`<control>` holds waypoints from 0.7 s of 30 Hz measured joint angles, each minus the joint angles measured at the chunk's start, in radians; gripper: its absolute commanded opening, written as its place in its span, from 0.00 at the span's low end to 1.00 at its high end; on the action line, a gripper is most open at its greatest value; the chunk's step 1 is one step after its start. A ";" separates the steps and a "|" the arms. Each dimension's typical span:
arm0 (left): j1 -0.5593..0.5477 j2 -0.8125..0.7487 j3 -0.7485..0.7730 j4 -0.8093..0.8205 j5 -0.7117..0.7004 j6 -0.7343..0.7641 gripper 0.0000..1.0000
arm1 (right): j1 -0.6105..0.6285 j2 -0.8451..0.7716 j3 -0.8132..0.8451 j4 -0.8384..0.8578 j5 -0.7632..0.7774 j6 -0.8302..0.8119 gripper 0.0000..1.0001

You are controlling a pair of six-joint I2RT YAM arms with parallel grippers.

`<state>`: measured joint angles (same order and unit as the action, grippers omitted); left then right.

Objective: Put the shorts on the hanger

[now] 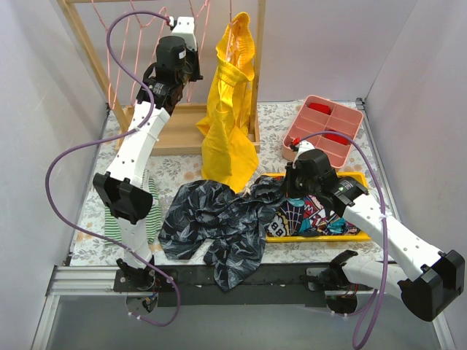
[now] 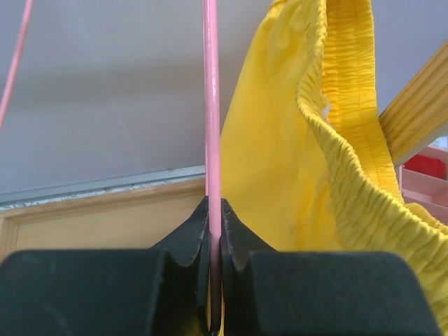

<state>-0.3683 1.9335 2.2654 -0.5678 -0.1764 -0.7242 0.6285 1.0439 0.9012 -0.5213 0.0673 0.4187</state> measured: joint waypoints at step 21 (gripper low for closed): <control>0.000 -0.278 -0.347 0.095 -0.004 0.002 0.00 | 0.000 0.010 0.000 0.008 -0.002 -0.005 0.01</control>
<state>-0.3683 1.6554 1.9182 -0.4725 -0.1806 -0.7219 0.6285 1.0534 0.9009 -0.5133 0.0654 0.4137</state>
